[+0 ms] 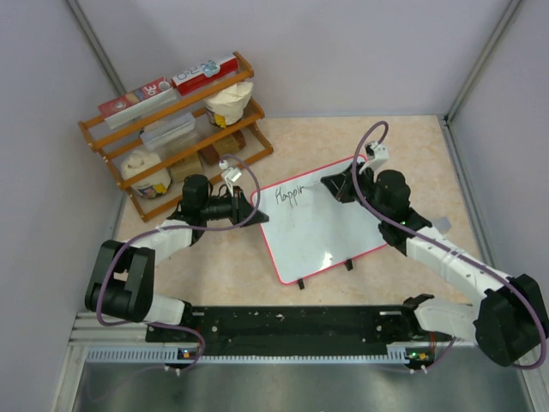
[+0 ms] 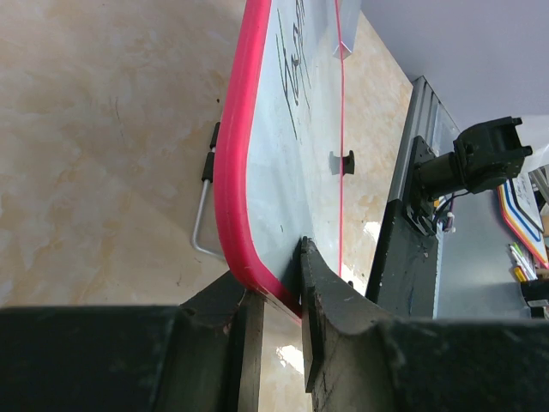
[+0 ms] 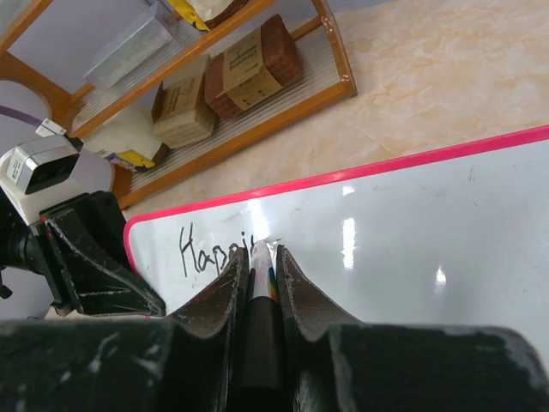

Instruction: Write a sentence on the whiteboard

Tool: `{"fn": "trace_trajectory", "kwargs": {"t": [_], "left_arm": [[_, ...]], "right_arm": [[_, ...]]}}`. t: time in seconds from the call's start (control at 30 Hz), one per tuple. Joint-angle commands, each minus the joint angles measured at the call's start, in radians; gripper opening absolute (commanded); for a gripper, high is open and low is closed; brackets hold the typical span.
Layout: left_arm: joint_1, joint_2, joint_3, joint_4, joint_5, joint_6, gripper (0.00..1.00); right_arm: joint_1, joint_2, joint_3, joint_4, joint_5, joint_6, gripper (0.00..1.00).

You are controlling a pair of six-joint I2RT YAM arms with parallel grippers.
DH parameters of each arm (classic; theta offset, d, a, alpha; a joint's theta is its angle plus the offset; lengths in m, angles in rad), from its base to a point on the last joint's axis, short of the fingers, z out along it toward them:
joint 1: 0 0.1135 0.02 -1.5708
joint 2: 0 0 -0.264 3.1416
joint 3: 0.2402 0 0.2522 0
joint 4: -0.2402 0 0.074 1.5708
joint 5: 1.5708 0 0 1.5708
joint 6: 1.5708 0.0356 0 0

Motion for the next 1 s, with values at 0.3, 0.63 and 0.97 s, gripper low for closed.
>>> {"fn": "trace_trajectory", "kwargs": {"t": [0.3,0.63,0.97], "left_arm": [[-0.026,0.003,-0.002,-0.030,-0.050,0.140,0.00],[-0.024,0.000,-0.005,-0.032,-0.051,0.139,0.00],[-0.026,-0.003,-0.005,-0.034,-0.053,0.140,0.00]], "right_arm": [[-0.019,-0.039,-0.021,-0.041,0.018,-0.045,0.00],[-0.021,-0.077,-0.062,-0.032,-0.015,-0.049,0.00],[-0.019,-0.105,-0.018,-0.007,-0.019,-0.029,0.00]]}}
